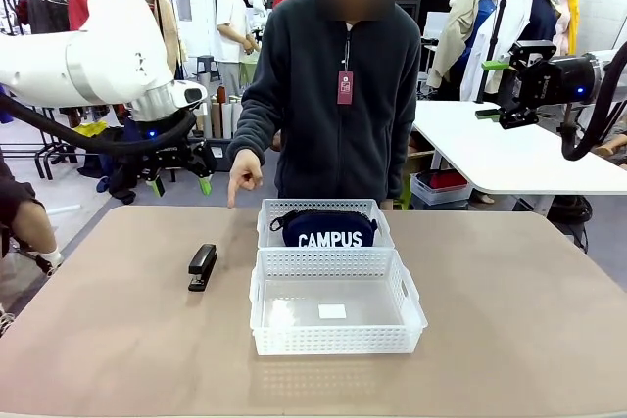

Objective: Distribute items into two baskets.
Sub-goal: Pick up the Stapler that the person points to.

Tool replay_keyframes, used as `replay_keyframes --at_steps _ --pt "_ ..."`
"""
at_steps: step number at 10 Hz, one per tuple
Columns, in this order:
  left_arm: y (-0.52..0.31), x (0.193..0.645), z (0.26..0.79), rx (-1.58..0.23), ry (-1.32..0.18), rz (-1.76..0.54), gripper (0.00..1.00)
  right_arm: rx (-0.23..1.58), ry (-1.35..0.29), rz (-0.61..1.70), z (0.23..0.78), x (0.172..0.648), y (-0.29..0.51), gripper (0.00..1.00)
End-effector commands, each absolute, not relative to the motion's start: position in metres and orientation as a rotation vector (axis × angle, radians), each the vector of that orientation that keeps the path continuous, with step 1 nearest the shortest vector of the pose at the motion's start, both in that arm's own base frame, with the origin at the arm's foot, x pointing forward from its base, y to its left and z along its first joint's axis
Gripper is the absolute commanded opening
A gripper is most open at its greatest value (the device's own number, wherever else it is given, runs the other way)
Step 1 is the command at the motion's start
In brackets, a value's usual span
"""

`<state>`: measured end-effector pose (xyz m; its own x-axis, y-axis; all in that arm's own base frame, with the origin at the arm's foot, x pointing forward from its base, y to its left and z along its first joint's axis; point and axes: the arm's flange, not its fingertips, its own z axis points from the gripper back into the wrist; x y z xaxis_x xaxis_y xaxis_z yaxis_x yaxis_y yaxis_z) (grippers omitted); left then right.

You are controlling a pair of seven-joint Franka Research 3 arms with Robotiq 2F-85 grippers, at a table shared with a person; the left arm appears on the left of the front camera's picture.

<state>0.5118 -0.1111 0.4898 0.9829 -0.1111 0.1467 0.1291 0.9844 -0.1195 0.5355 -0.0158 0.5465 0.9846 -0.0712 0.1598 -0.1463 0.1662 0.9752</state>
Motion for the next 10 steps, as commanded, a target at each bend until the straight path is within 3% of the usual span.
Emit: replay_keyframes --at_steps 1,4,6,10 --pt "-0.11 0.511 0.495 -0.131 -0.126 -0.101 1.0 1.406 -0.186 0.053 0.548 0.535 -0.016 1.0" --pt "-0.117 0.512 0.484 -0.064 -0.151 -0.105 1.0 1.406 -0.186 0.053 0.548 0.535 -0.016 1.0" --pt "-0.134 0.514 0.46 0.034 -0.129 -0.065 1.0 1.406 -0.186 0.053 0.548 0.535 -0.016 1.0" --pt "-0.147 0.526 0.401 0.064 -0.027 -0.054 1.0 1.406 -0.186 0.053 0.548 0.535 -0.016 1.0"
